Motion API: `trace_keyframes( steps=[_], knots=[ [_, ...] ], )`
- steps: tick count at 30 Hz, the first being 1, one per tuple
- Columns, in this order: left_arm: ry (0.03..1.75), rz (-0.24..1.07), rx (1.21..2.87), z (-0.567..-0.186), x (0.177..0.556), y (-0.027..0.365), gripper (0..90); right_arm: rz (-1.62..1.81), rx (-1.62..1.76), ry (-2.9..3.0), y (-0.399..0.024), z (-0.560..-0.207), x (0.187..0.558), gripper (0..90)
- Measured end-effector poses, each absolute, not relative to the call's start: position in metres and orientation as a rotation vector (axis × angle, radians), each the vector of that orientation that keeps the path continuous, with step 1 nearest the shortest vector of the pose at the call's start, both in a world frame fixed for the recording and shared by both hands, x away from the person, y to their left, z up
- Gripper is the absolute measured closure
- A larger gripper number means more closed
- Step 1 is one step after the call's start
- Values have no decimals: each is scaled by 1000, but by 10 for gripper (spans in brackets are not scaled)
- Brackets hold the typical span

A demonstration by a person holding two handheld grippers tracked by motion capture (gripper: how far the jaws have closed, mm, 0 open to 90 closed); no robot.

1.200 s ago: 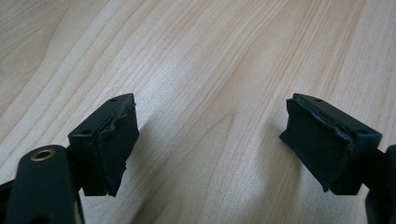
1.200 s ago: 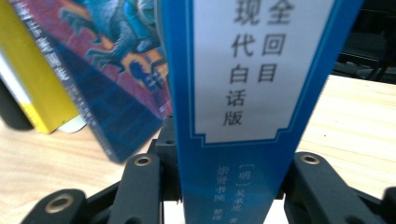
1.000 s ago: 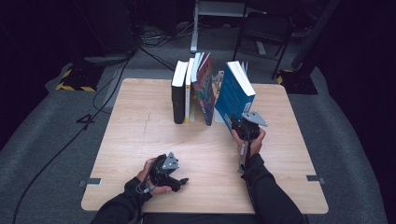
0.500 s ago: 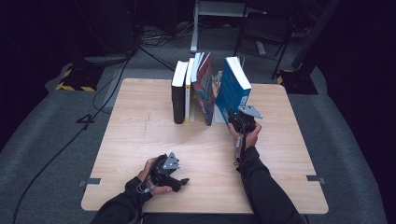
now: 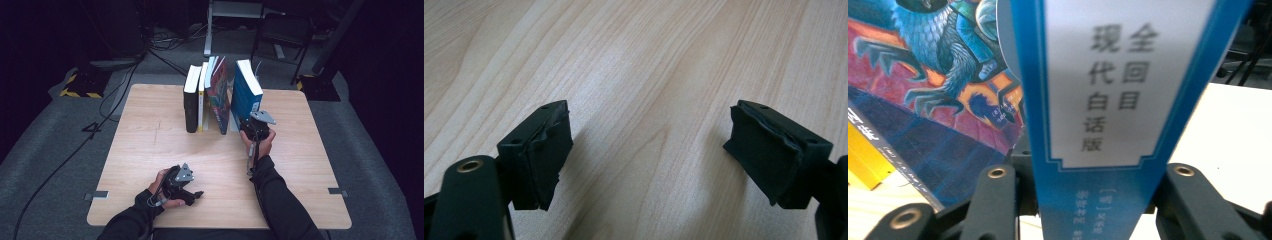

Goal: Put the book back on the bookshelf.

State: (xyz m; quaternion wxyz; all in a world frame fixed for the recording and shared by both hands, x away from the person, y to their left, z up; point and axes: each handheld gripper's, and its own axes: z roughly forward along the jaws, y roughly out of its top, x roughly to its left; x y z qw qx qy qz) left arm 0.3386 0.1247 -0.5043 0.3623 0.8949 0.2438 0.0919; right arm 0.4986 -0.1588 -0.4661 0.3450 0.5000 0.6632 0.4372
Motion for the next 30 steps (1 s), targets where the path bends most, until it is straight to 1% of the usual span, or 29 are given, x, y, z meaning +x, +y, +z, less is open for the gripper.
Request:
trace_keyframes(
  steps=[3, 10, 14, 15, 16, 17, 30],
  knots=[
    [626, 236, 2306, -504, 338, 125, 177, 1137, 1261, 1750, -162, -465, 496, 525],
    [634, 238, 2304, -504, 337, 125, 177, 1146, 1197, 1811, -173, -466, 484, 496],
    [636, 237, 2303, -504, 337, 125, 176, 1157, 1151, 1860, -177, -471, 475, 517],
    [636, 237, 2303, -504, 337, 125, 176, 1150, 1151, 1861, -177, -472, 474, 534],
    [635, 237, 2304, -504, 337, 125, 176, 1141, 1145, 1862, -178, -473, 473, 570],
    [636, 236, 2305, -504, 337, 125, 176, 1143, 1148, 1861, -179, -474, 474, 582],
    [626, 236, 2306, -504, 338, 125, 175, 1143, 1211, 1797, -168, -475, 481, 606]
  ],
)
